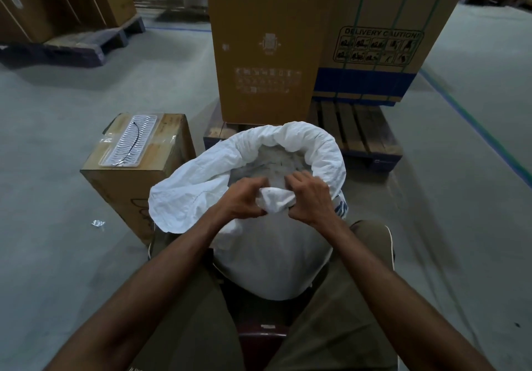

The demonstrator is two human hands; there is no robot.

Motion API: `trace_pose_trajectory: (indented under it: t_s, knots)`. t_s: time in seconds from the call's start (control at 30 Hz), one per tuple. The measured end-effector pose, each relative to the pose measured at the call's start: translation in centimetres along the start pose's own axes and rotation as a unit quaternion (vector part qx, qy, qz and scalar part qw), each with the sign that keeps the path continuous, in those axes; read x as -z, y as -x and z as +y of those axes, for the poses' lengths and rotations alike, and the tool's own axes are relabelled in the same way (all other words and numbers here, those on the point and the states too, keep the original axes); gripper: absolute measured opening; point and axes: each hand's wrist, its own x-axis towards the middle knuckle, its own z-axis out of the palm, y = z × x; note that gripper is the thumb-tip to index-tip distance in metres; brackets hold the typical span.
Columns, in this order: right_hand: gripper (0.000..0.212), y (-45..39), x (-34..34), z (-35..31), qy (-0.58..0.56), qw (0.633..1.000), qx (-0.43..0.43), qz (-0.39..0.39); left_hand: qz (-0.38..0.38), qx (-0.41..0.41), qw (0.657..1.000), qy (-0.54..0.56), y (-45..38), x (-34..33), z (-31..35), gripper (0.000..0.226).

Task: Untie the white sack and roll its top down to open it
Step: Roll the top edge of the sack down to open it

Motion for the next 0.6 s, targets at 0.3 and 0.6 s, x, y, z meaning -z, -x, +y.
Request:
trace_pose_trajectory:
  t_s: [0.3, 0.6]
  knots:
    - [0.032, -1.3, -0.4, -1.0, -0.066, 0.996, 0.03, -0.055, 0.049, -0.077, 0.996, -0.014, 1.0, 0.0, 0.9, 0.056]
    - [0.035, -1.3, -1.4, -3.0, 0.006, 0.998, -0.059, -0.035, -0.126, 0.129, 0.97, -0.164, 6.3, 3.7, -5.3, 0.068]
